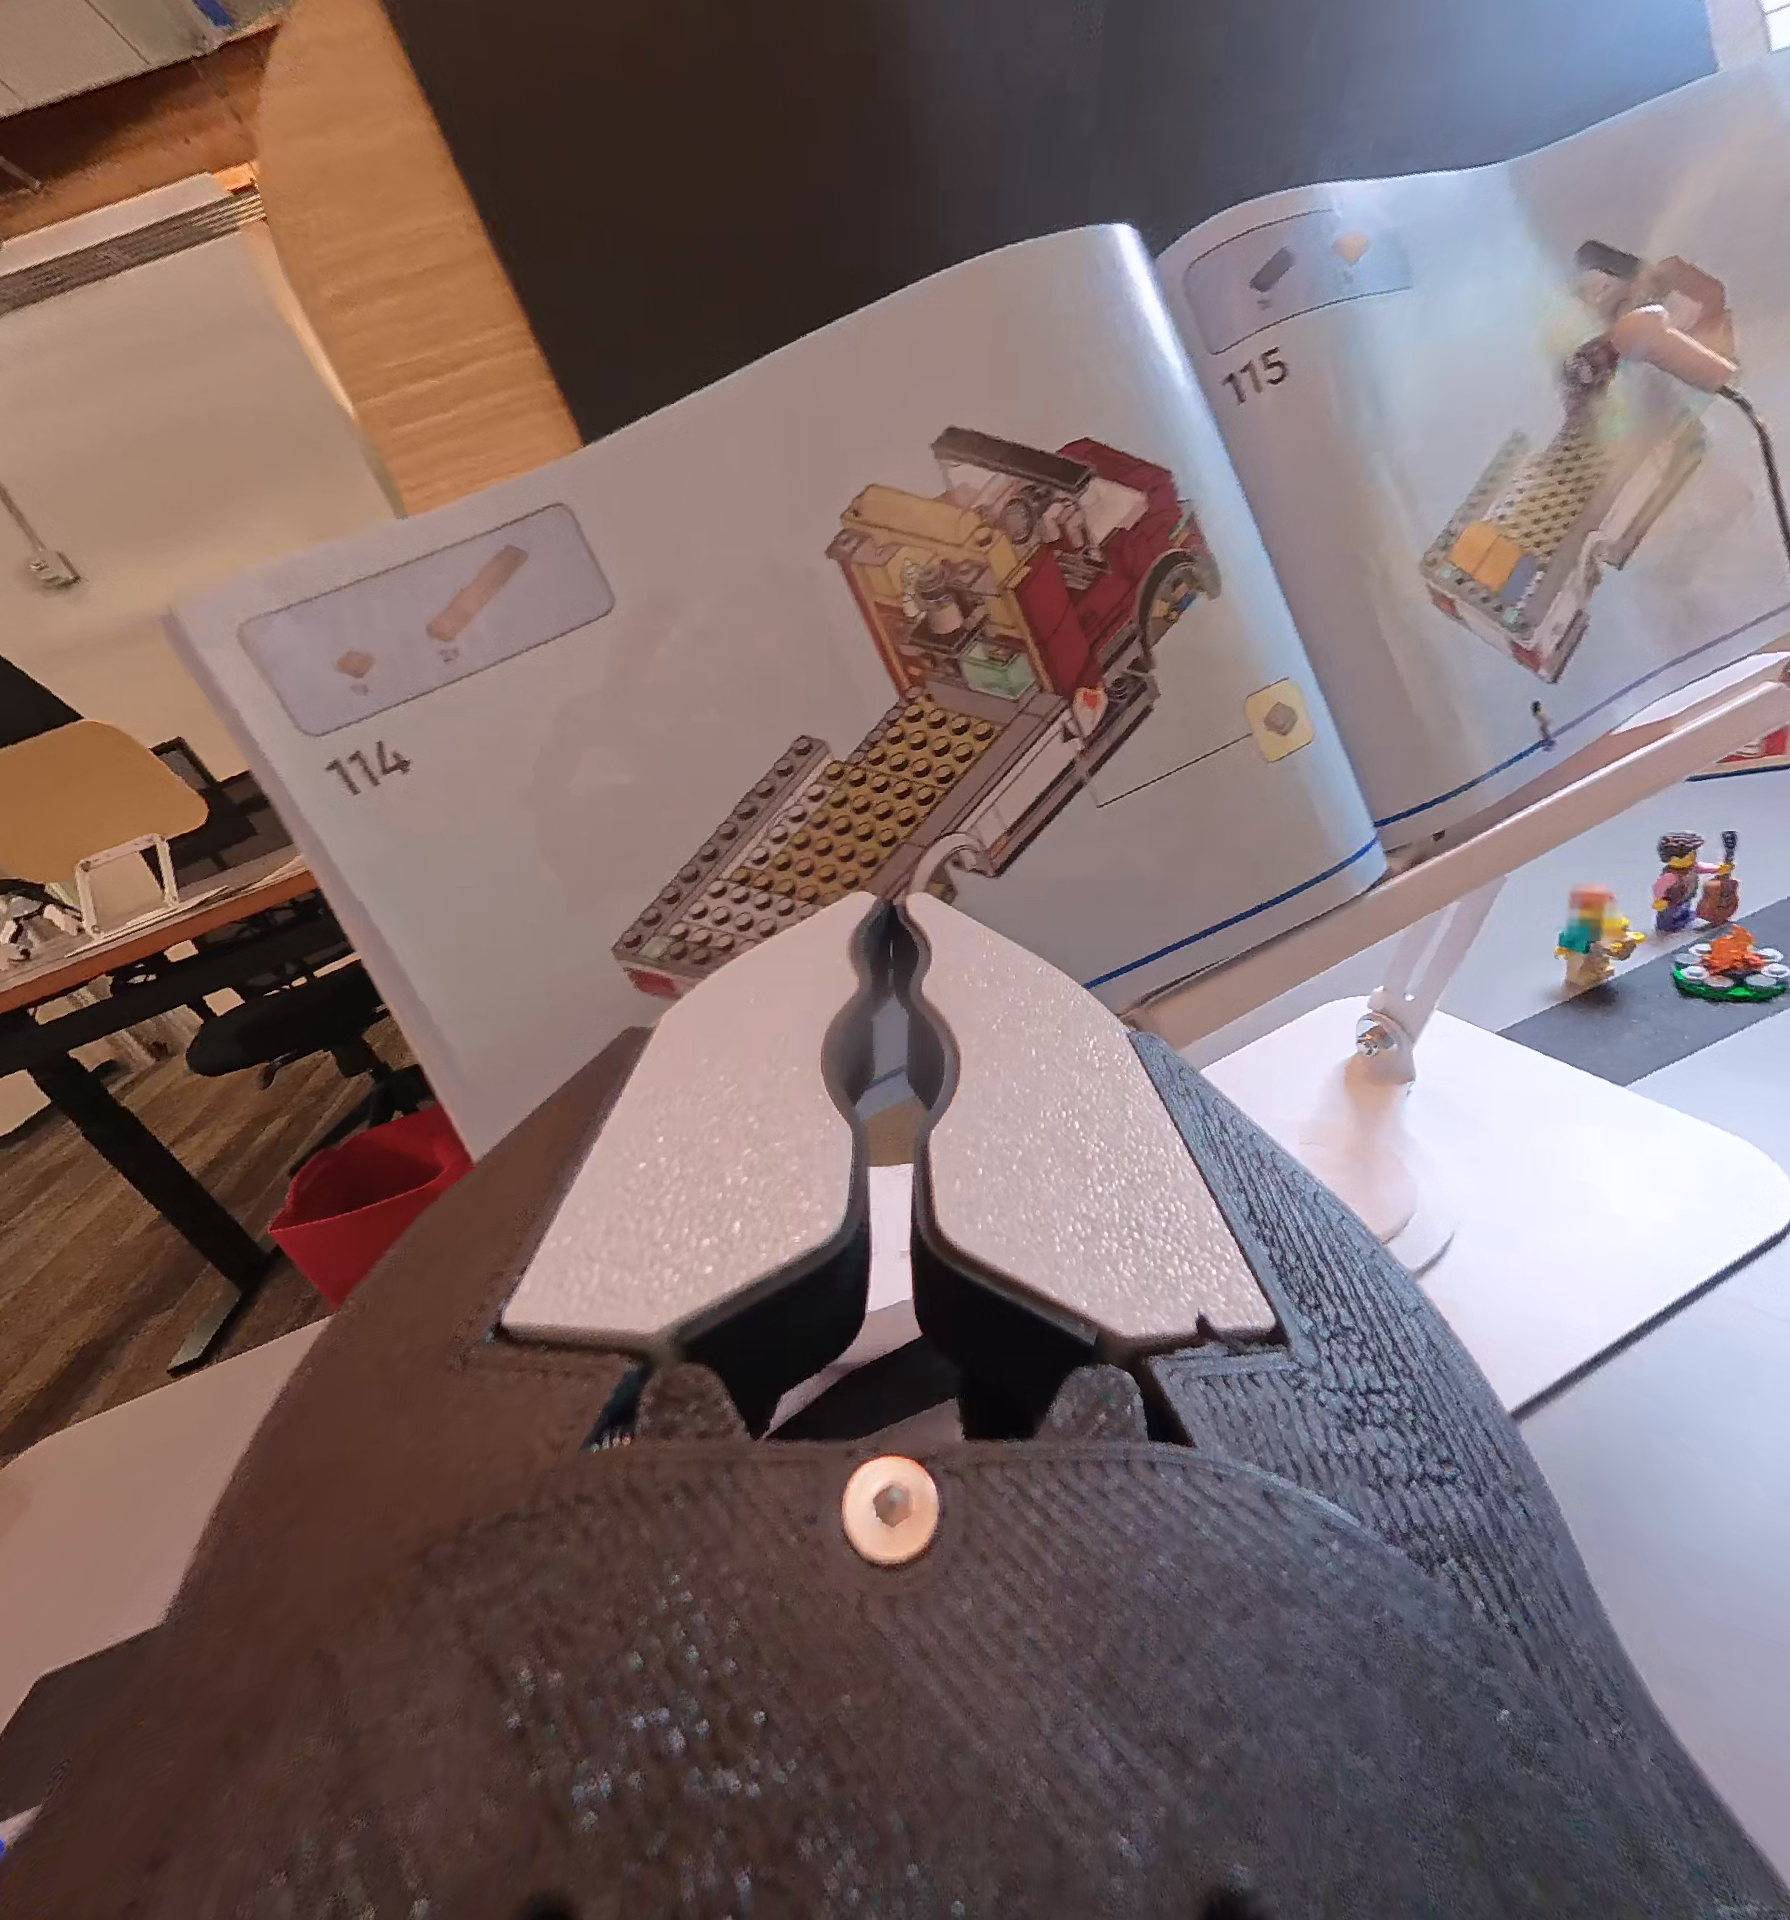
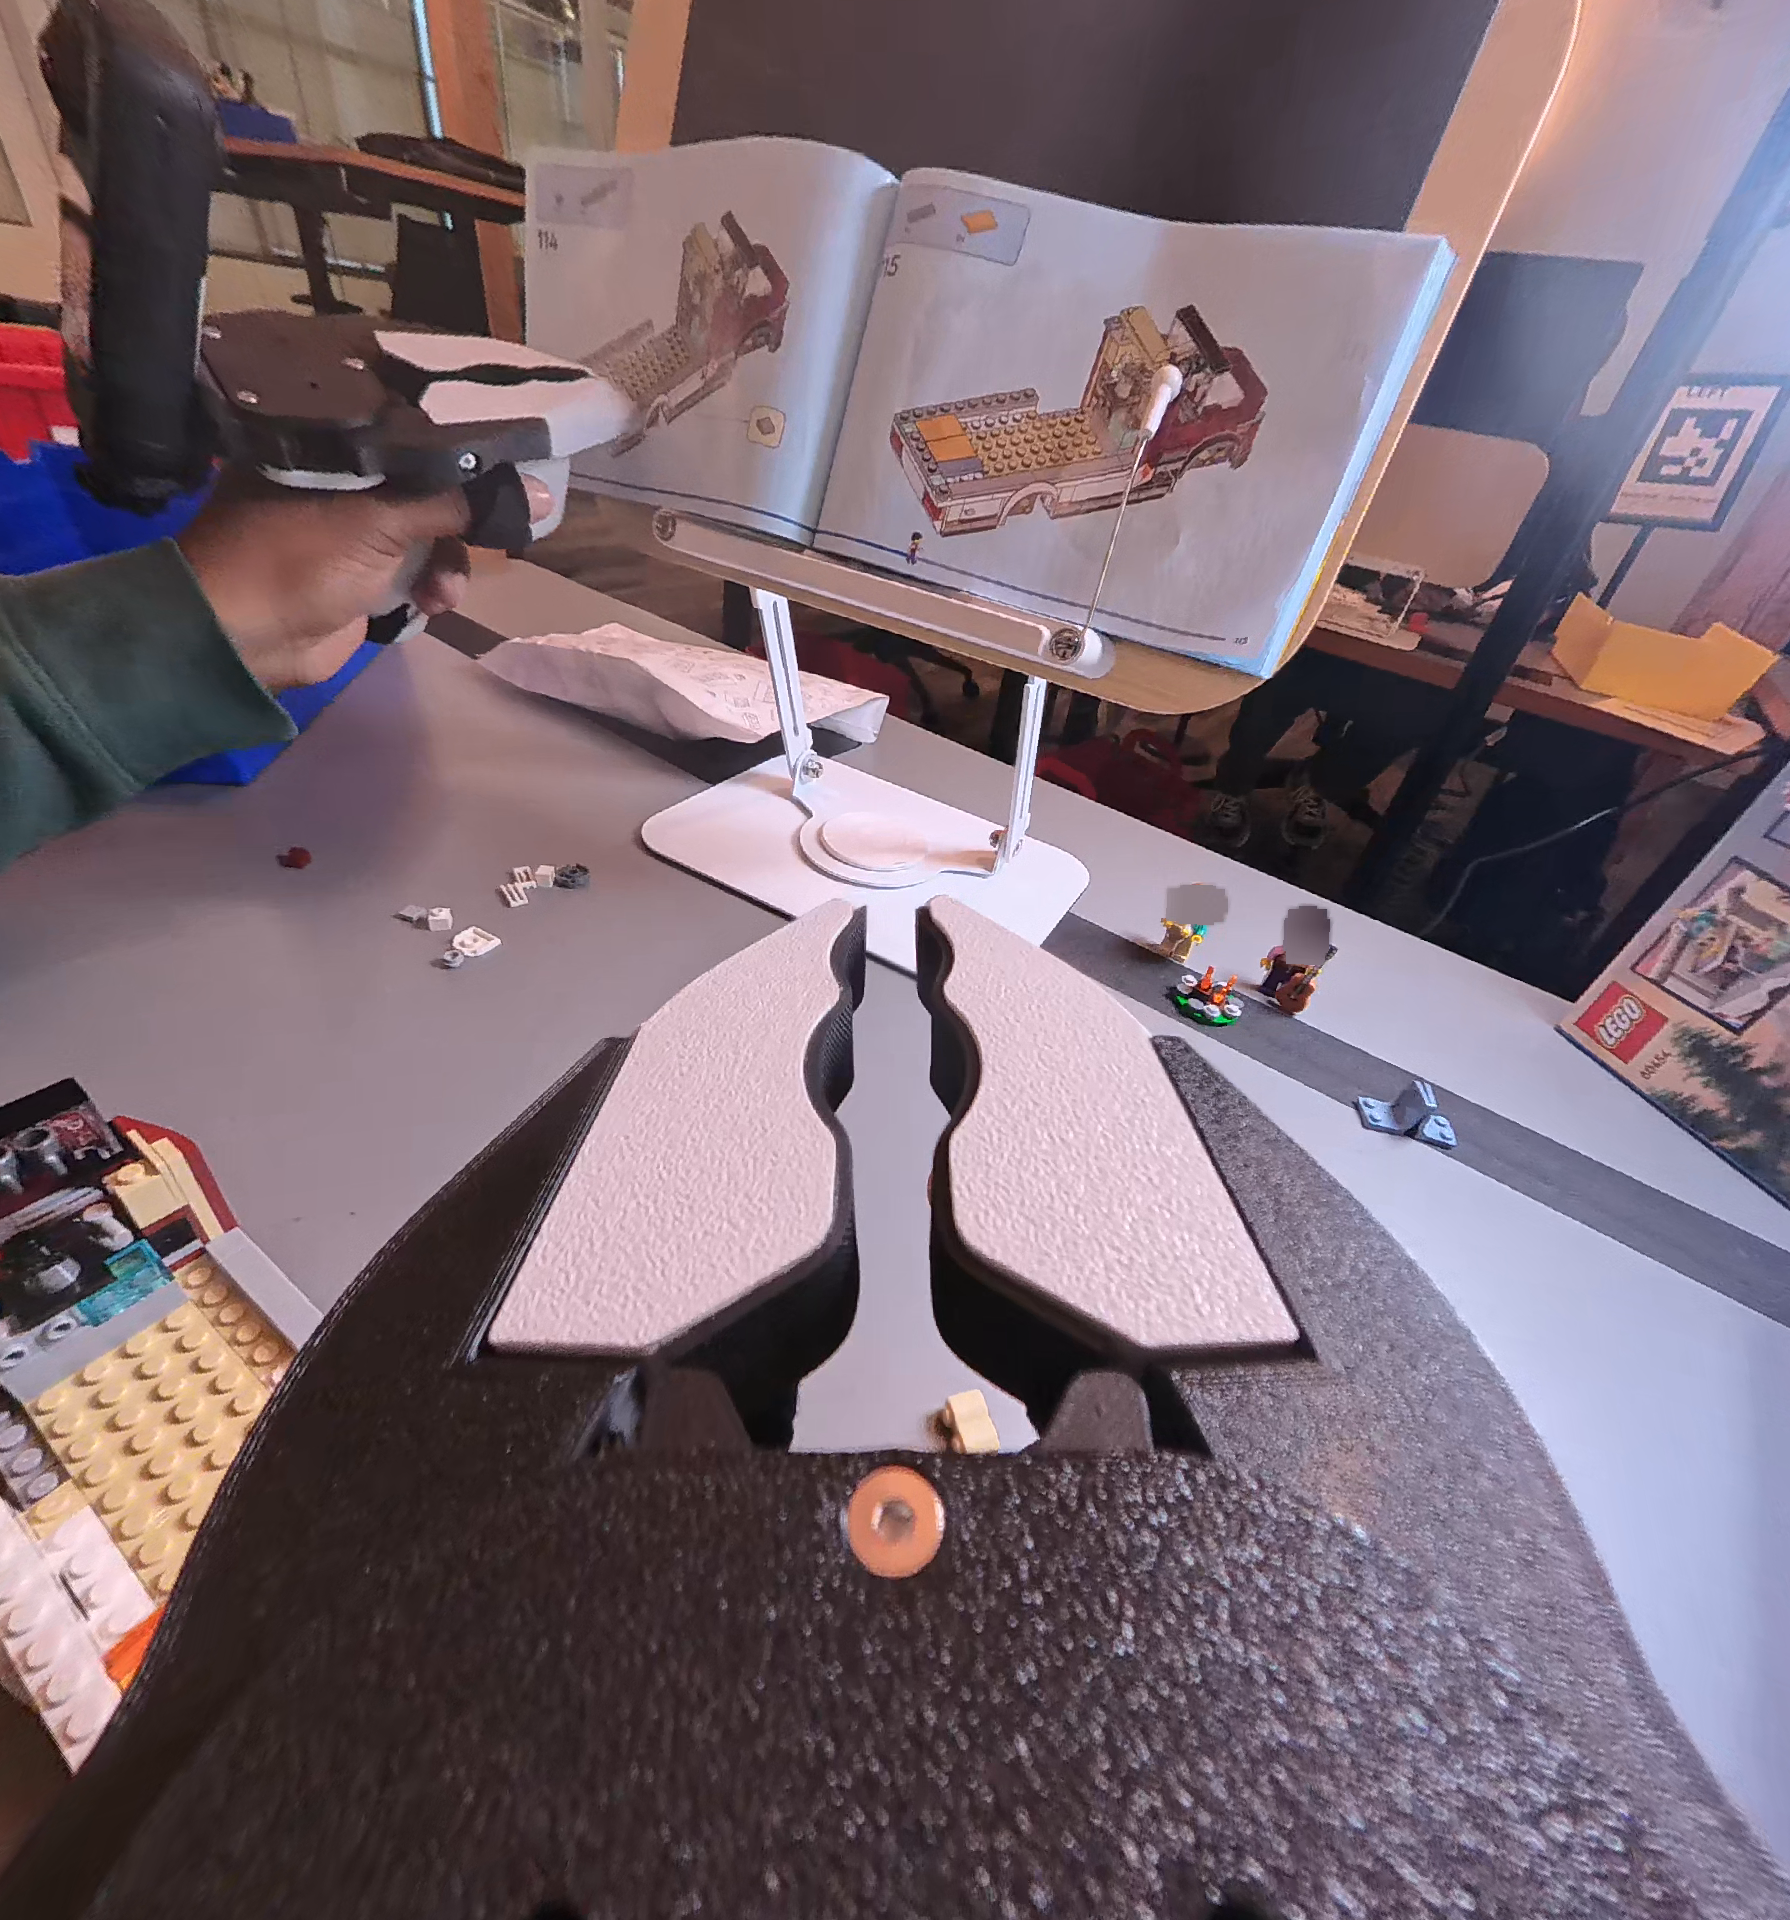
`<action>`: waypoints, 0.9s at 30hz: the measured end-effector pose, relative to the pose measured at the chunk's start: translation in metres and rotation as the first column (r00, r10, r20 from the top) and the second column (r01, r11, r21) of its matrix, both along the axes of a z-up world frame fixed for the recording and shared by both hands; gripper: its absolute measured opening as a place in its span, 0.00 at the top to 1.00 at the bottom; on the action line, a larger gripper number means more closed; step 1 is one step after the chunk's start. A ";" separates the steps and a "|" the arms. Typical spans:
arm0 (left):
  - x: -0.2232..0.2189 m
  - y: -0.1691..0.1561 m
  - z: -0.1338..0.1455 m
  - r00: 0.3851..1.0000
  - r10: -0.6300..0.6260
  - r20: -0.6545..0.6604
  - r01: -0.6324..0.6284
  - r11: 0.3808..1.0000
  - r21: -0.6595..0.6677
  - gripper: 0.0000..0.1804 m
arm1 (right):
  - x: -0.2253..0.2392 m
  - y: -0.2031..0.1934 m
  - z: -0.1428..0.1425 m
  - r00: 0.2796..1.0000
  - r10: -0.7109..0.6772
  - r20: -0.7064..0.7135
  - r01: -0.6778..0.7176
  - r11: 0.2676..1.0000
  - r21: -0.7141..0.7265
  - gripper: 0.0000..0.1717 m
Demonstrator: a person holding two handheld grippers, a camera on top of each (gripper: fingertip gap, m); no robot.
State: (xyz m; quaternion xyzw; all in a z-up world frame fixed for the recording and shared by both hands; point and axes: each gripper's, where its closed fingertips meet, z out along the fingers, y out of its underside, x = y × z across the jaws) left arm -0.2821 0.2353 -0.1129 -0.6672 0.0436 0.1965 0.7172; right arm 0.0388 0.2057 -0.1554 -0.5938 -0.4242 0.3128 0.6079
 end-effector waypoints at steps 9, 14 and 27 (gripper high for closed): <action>0.049 0.004 -0.005 0.993 -0.102 -0.060 0.101 0.995 -0.025 1.00 | -0.027 0.003 -0.014 0.997 0.034 0.069 -0.035 0.999 0.006 0.95; 0.071 -0.001 -0.001 0.983 -0.177 -0.053 0.175 0.984 -0.033 1.00 | -0.069 0.026 0.001 0.994 0.052 0.093 -0.058 0.996 0.063 0.94; 0.131 -0.116 -0.027 0.901 -0.432 0.038 0.432 0.886 -0.169 0.95 | -0.184 0.102 0.049 0.996 0.033 0.081 -0.049 0.977 0.207 0.93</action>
